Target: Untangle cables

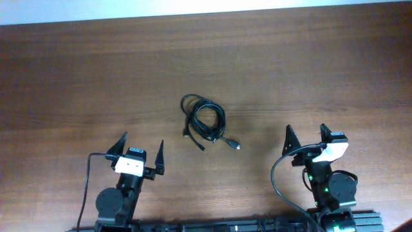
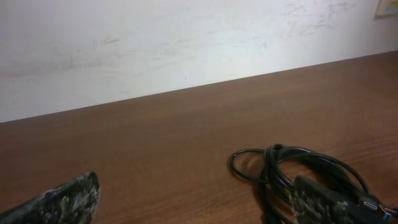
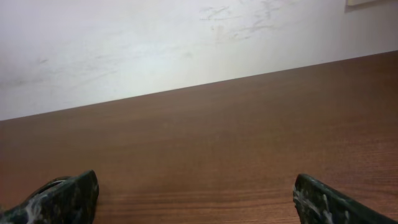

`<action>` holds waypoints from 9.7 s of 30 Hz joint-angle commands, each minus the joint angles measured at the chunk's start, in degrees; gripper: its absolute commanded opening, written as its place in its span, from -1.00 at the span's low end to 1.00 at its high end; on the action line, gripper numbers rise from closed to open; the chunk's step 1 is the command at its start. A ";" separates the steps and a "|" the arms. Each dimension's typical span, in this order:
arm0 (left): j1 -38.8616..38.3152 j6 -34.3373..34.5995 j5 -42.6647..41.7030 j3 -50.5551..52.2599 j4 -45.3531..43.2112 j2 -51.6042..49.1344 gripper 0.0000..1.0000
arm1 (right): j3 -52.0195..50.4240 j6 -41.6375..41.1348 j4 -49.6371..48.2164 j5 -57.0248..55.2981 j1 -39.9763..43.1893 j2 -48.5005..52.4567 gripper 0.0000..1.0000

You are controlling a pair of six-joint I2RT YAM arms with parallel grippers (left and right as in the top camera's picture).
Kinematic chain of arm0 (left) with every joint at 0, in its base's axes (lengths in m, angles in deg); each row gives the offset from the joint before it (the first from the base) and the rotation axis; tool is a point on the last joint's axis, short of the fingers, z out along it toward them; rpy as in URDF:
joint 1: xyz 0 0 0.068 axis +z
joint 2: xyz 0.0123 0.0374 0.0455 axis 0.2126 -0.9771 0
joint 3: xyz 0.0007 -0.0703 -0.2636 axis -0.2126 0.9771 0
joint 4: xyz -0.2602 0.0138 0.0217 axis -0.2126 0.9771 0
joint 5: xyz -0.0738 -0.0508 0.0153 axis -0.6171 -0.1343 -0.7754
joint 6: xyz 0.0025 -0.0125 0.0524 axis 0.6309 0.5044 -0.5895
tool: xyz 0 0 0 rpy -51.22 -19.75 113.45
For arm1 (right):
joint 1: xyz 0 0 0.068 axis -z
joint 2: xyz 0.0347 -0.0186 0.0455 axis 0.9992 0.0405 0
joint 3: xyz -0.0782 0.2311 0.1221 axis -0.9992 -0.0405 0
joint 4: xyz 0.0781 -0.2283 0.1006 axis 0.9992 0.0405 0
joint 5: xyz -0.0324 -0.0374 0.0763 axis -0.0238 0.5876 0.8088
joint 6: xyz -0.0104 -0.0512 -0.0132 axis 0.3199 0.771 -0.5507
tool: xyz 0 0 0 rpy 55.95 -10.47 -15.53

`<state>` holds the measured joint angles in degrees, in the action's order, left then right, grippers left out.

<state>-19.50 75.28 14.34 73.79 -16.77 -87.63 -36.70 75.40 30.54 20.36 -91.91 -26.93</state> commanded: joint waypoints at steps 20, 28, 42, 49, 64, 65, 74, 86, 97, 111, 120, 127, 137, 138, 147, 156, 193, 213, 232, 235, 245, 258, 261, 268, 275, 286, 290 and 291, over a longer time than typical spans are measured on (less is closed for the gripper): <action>-0.24 -0.70 -1.03 0.11 0.26 0.44 0.98 | -0.28 0.57 0.35 -0.72 -0.17 -0.42 0.97; -0.24 -0.70 -1.03 0.11 0.26 0.44 0.97 | -0.28 0.57 0.35 -0.72 -0.17 -0.42 0.97; -0.24 -6.05 8.59 0.11 0.98 0.39 0.97 | -0.28 0.57 0.35 -0.70 -0.17 -0.44 0.97; -0.24 -5.99 5.86 0.09 -0.24 0.39 0.97 | -0.28 0.35 0.35 -0.46 -0.22 -0.44 0.97; -0.24 2.86 1.92 -12.74 9.07 -10.75 0.97 | 8.28 0.37 12.39 2.54 -0.22 5.25 0.97; -0.24 2.86 1.90 -14.05 9.09 -13.29 0.97 | 10.67 0.37 14.51 2.54 -0.22 7.32 0.97; -0.24 2.84 -1.84 -37.20 25.33 -43.39 0.97 | 34.27 0.37 31.78 4.11 -0.22 28.30 0.97; -0.26 6.67 -10.71 -49.68 32.89 -52.41 0.97 | 50.21 0.37 46.51 8.09 -0.22 37.46 0.97; -8.59 8.22 -10.73 -49.68 4.07 -86.09 0.91 | 50.21 0.37 46.53 8.79 -0.22 39.89 0.97; -16.04 8.22 -8.57 -49.66 3.21 -100.00 0.15 | 50.21 0.37 47.01 8.61 -0.22 39.89 0.97; -16.04 8.24 -6.67 -49.29 3.43 -100.56 -0.93 | 50.21 0.37 47.01 8.61 -0.22 40.13 0.97; -16.04 8.24 -11.96 -50.49 4.07 -97.39 -1.00 | 50.21 0.37 47.39 11.19 -0.22 47.71 0.97; -16.04 10.16 -28.06 -50.80 12.57 -87.38 -1.00 | 50.21 6.86 45.64 34.03 -0.33 72.41 0.72; -16.04 10.16 -28.02 -50.80 12.44 -87.38 -1.00 | 50.21 6.86 45.55 35.85 -0.33 73.96 0.68; -16.04 13.16 -29.86 -50.80 9.66 -87.41 -1.00 | 50.21 6.43 36.00 29.99 -13.62 76.26 0.44; -16.04 13.16 -34.51 -50.80 9.66 -87.41 -1.00 | 50.21 5.62 25.05 4.37 -26.18 78.90 0.12; -16.02 13.14 -23.63 -50.77 11.10 -87.41 -1.00 | 52.87 2.03 32.26 6.56 -26.14 79.49 -0.92; -16.00 13.14 -12.59 -50.75 16.46 -87.41 -1.00 | 52.98 6.91 40.24 27.56 -6.43 73.85 0.13; -7.06 13.18 -21.86 -50.75 13.07 -87.41 -1.00 | 53.00 3.39 44.02 18.12 -10.51 84.30 -0.92; -4.26 14.45 -22.03 -50.75 15.61 -87.41 -1.00 | 53.00 2.49 43.98 17.90 -5.64 80.04 -0.91; -4.37 14.40 -21.90 -50.75 17.97 -87.43 -1.00 | 52.98 1.46 45.64 20.11 -2.51 79.78 -0.11; -9.99 14.36 -2.27 -49.13 17.81 -87.43 0.53 | 52.98 1.46 45.46 20.09 -2.49 79.78 -0.11; -9.99 14.38 -2.32 -49.13 17.22 -88.74 0.44 | 52.98 1.46 45.46 20.09 -2.49 79.78 -0.11; -10.03 14.40 -7.41 -49.13 12.17 -99.60 -0.20 | 52.98 1.46 45.42 20.06 -2.49 79.78 -0.11; -9.92 14.38 -10.88 -49.42 11.63 -99.12 -1.00 | 52.98 1.46 44.92 20.15 -2.49 79.78 -0.11; -10.05 14.40 -26.03 -49.46 18.12 -82.82 -1.00 | 52.98 6.67 29.79 26.51 -15.69 79.78 0.07; -10.03 14.40 -27.98 -49.46 18.10 -82.82 -1.00 | 52.98 6.64 29.11 24.15 -17.99 80.15 -0.27; -10.03 14.40 -28.74 -49.46 18.05 -82.82 -1.00 | 52.98 6.62 29.40 21.59 -17.99 80.52 -0.49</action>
<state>-29.51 89.99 -10.38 24.28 1.42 -171.80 16.07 81.41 59.83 46.56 -109.59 53.50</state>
